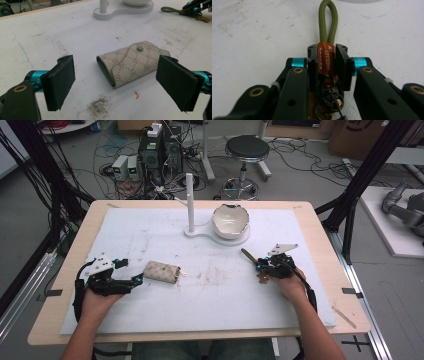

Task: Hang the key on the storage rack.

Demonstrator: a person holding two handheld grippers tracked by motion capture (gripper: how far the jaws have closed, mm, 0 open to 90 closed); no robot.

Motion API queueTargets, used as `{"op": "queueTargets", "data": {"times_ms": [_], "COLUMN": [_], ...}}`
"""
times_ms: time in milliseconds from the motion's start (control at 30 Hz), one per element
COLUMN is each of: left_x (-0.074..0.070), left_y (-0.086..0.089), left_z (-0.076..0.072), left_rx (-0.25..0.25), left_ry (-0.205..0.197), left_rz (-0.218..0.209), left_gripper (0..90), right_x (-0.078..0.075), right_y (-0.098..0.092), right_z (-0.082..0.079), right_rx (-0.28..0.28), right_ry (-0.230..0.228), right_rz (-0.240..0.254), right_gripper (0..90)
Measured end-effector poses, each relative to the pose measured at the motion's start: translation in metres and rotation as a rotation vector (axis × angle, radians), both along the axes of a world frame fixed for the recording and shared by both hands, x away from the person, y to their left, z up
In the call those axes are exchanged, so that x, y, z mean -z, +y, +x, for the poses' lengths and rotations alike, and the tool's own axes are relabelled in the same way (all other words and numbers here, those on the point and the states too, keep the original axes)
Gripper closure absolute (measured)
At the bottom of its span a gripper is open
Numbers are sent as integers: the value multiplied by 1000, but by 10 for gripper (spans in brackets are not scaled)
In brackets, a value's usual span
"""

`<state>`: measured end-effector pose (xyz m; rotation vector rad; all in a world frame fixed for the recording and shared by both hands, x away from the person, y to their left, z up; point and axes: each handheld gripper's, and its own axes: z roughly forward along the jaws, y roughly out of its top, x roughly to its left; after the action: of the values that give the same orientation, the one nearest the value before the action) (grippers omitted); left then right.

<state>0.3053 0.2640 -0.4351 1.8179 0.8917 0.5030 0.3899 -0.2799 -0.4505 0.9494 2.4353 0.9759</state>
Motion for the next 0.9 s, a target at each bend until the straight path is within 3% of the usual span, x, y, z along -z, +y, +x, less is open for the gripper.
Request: {"op": "queueTargets", "data": {"times_ms": [400, 467, 533, 600, 733, 800, 900], "left_x": [0, -1, 0, 0, 0, -1, -1], "left_y": [1, 1, 1, 1, 1, 1, 0], "left_z": [-1, -1, -1, 0, -1, -1, -1], "left_rx": [-2, -2, -1, -2, -2, -3, -3], "left_ry": [-3, -3, -3, -5, -4, -3, -5], "left_rz": [0, 1, -1, 0, -1, 0, 4], "left_gripper": [157, 157, 157, 157, 157, 157, 156], "right_x": [-2, -2, -2, -7, -10, -9, -3], "right_y": [5, 3, 3, -3, -8, -9, -6], "right_z": [-4, -3, -3, -3, -2, -1, 2], "right_rx": [-18, -2, -1, 21, 52, 59, 42], "right_ry": [-37, -5, -5, -11, -22, -14, 35], "right_rz": [-49, -15, -6, 58, 99, 101, 98], "right_gripper": [771, 711, 685, 639, 638, 640, 633]}}
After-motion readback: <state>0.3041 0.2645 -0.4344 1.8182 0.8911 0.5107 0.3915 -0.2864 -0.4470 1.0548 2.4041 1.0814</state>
